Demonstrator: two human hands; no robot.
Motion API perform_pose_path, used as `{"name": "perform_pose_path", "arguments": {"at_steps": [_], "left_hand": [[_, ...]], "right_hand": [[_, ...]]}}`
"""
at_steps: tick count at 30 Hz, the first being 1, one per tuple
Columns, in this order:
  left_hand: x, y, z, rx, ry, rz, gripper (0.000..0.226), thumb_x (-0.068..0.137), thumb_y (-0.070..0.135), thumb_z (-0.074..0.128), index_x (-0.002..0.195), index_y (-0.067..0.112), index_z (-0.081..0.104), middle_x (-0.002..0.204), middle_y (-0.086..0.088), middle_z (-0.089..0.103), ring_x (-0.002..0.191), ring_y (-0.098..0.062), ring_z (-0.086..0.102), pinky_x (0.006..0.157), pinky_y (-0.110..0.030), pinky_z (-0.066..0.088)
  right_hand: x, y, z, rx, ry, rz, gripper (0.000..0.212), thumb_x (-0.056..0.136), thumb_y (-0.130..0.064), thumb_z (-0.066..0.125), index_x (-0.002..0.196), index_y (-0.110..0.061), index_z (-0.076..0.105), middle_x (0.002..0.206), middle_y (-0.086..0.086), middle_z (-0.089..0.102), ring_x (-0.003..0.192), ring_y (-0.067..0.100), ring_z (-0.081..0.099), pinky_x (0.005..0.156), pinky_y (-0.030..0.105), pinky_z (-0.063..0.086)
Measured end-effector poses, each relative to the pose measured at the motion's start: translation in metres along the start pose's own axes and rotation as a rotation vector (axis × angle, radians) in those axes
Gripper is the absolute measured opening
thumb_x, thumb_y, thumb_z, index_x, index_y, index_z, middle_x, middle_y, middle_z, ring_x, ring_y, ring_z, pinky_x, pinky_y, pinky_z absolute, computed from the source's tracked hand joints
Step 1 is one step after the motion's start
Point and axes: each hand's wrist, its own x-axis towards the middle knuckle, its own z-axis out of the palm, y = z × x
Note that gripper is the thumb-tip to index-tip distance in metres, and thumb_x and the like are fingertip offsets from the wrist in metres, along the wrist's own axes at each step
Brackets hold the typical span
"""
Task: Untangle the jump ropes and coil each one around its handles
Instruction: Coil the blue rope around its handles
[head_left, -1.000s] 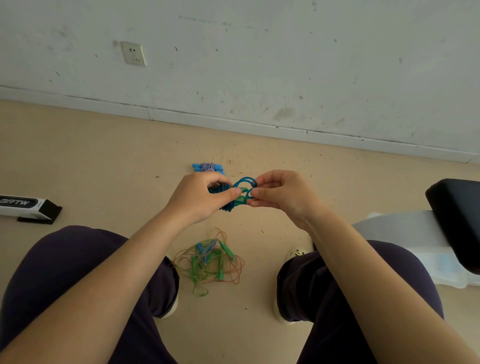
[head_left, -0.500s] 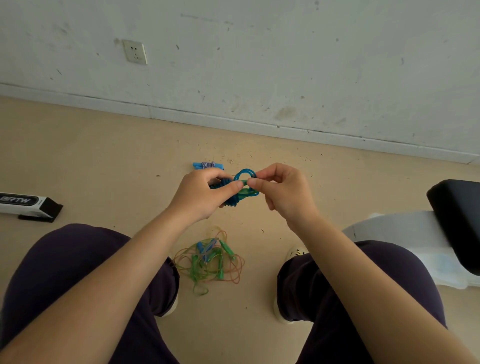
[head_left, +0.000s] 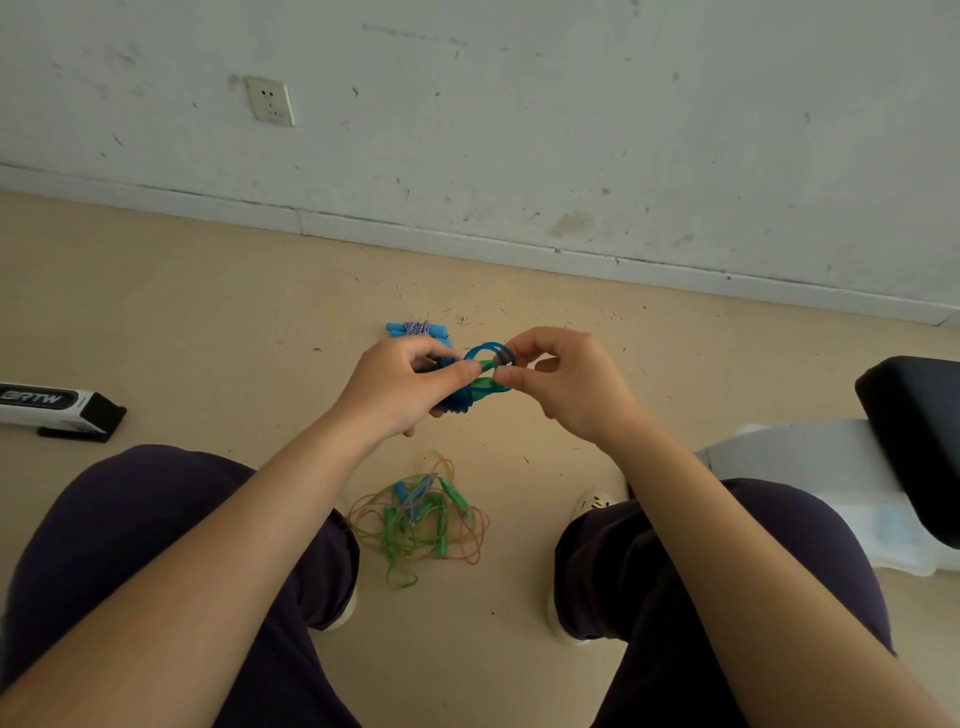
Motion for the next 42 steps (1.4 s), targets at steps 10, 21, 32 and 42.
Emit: {"name": "perform_pose_path", "arguments": {"at_steps": [10, 21, 32, 42], "left_hand": [[0.004, -0.001, 0.0, -0.053, -0.068, -0.03, 0.029, 0.086, 0.042, 0.074, 0.106, 0.022, 0.071, 0.085, 0.0, 0.074, 0.059, -0.011, 0.069, 0.037, -0.025, 0.041], [0.006, -0.006, -0.004, 0.0, -0.105, -0.061, 0.034, 0.084, 0.046, 0.073, 0.109, 0.023, 0.071, 0.091, -0.001, 0.074, 0.064, -0.014, 0.071, 0.037, -0.024, 0.04], [0.003, 0.0, -0.003, -0.03, -0.048, -0.055, 0.033, 0.085, 0.045, 0.073, 0.109, 0.022, 0.071, 0.084, 0.003, 0.074, 0.062, -0.011, 0.07, 0.035, -0.022, 0.038], [-0.003, 0.006, -0.005, -0.034, -0.035, 0.043, 0.01, 0.087, 0.038, 0.073, 0.093, 0.034, 0.067, 0.083, 0.006, 0.075, 0.062, -0.009, 0.068, 0.037, -0.023, 0.038]], "right_hand": [[0.001, -0.001, 0.007, 0.156, 0.09, -0.018, 0.015, 0.083, -0.013, 0.076, 0.079, -0.022, 0.064, 0.085, 0.0, 0.065, 0.042, -0.001, 0.048, 0.043, 0.011, 0.034], [0.004, 0.004, 0.004, 0.096, 0.042, -0.061, 0.008, 0.082, -0.013, 0.077, 0.081, -0.019, 0.071, 0.078, 0.002, 0.067, 0.052, -0.002, 0.049, 0.051, 0.01, 0.037], [0.002, 0.003, 0.005, 0.027, 0.073, -0.037, 0.013, 0.082, -0.017, 0.076, 0.077, -0.025, 0.067, 0.078, -0.008, 0.066, 0.049, 0.003, 0.043, 0.048, 0.015, 0.035], [0.001, 0.004, 0.01, 0.067, 0.083, -0.006, 0.021, 0.083, -0.02, 0.076, 0.084, -0.025, 0.056, 0.089, -0.004, 0.065, 0.059, 0.009, 0.05, 0.053, 0.02, 0.039]]}}
